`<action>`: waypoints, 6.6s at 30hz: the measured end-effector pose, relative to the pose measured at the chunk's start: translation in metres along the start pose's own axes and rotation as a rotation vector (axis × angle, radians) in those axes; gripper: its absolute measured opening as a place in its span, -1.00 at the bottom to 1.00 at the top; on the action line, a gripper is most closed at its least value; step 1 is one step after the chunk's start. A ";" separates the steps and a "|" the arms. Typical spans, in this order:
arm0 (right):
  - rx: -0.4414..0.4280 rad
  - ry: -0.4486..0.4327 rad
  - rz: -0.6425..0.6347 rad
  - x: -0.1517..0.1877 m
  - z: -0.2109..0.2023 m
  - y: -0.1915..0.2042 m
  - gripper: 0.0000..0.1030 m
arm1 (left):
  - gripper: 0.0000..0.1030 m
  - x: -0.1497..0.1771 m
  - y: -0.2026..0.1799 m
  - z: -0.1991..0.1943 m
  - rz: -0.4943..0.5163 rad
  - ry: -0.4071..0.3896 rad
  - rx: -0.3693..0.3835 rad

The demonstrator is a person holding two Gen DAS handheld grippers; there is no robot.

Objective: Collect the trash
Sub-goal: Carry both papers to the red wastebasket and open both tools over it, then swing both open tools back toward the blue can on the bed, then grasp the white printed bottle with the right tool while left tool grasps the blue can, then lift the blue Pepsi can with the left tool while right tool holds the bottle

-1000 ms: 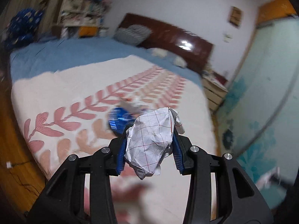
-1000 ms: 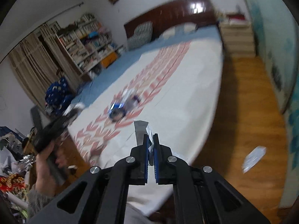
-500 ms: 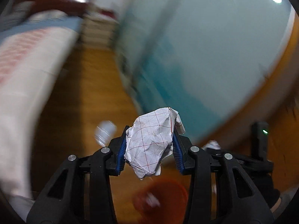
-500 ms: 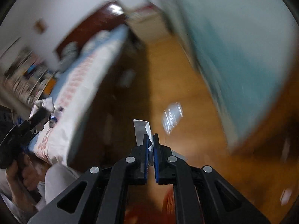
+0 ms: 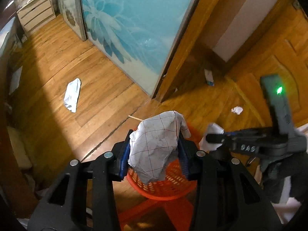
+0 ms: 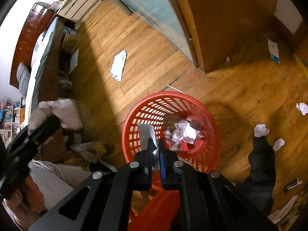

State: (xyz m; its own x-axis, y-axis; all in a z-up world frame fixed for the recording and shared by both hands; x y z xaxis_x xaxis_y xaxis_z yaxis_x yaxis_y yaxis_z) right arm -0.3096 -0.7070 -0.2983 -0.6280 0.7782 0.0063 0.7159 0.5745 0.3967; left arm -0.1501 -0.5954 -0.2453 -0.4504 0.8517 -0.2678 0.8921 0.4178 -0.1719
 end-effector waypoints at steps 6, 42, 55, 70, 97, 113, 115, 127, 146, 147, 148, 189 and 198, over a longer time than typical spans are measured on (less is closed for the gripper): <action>0.015 -0.045 -0.011 -0.008 -0.001 0.018 0.23 | 0.32 0.010 -0.009 0.004 -0.002 0.047 0.011; -0.142 -0.305 -0.909 0.130 0.001 0.518 0.23 | 0.62 0.283 0.335 -0.336 -0.820 -0.590 -0.516; -0.126 -0.306 -1.028 0.161 0.034 0.575 0.24 | 0.62 0.347 0.378 -0.358 -0.969 -0.660 -0.560; -0.188 -0.303 -1.158 0.152 0.131 0.771 0.50 | 0.62 0.384 0.431 -0.364 -1.148 -0.743 -0.491; -0.364 -0.332 -0.821 0.071 0.237 0.822 0.07 | 0.71 0.377 0.520 -0.372 -1.270 -0.846 -0.288; -0.348 -0.307 -0.872 0.113 0.131 0.695 0.07 | 0.71 0.286 0.688 -0.291 -1.248 -0.586 -0.340; -0.368 -0.293 -0.899 0.120 0.130 0.699 0.07 | 0.71 0.286 0.697 -0.279 -1.288 -0.551 -0.331; -0.379 -0.280 -0.939 0.127 0.110 0.700 0.07 | 0.44 0.302 0.680 -0.289 -1.348 -0.630 -0.301; -0.142 -0.530 -0.811 0.011 -0.077 0.435 0.07 | -0.55 0.186 0.400 -0.299 -0.806 -0.582 -0.461; -0.126 -0.519 -0.779 0.005 -0.078 0.412 0.07 | -0.50 0.188 0.405 -0.295 -0.815 -0.573 -0.468; -0.115 -0.513 -0.762 0.002 -0.077 0.399 0.07 | -0.22 0.192 0.411 -0.293 -0.824 -0.567 -0.489; -0.034 -0.240 -0.747 0.027 0.068 0.443 0.08 | 0.84 0.186 0.602 -0.240 -1.253 -0.634 -0.114; -0.023 -0.230 -0.739 0.022 0.073 0.442 0.08 | 0.84 0.164 0.617 -0.231 -1.209 -0.632 -0.200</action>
State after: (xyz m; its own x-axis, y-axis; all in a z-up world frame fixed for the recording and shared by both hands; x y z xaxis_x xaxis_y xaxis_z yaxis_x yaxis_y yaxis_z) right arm 0.0155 -0.4172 -0.1894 -0.8593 0.2288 -0.4574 0.1270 0.9618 0.2425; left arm 0.3347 -0.1253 -0.1764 -0.8329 -0.3346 -0.4408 -0.0960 0.8718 -0.4804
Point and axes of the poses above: each gripper's, at about its wrist camera, not at the fingertips, and z roughly the way its jaws point, y to its left, x to its underside, the point moved 8 cm from there along z, roughly the way its jaws point, and after that the axes turned 5 degrees about y, right-handed, at the moved point
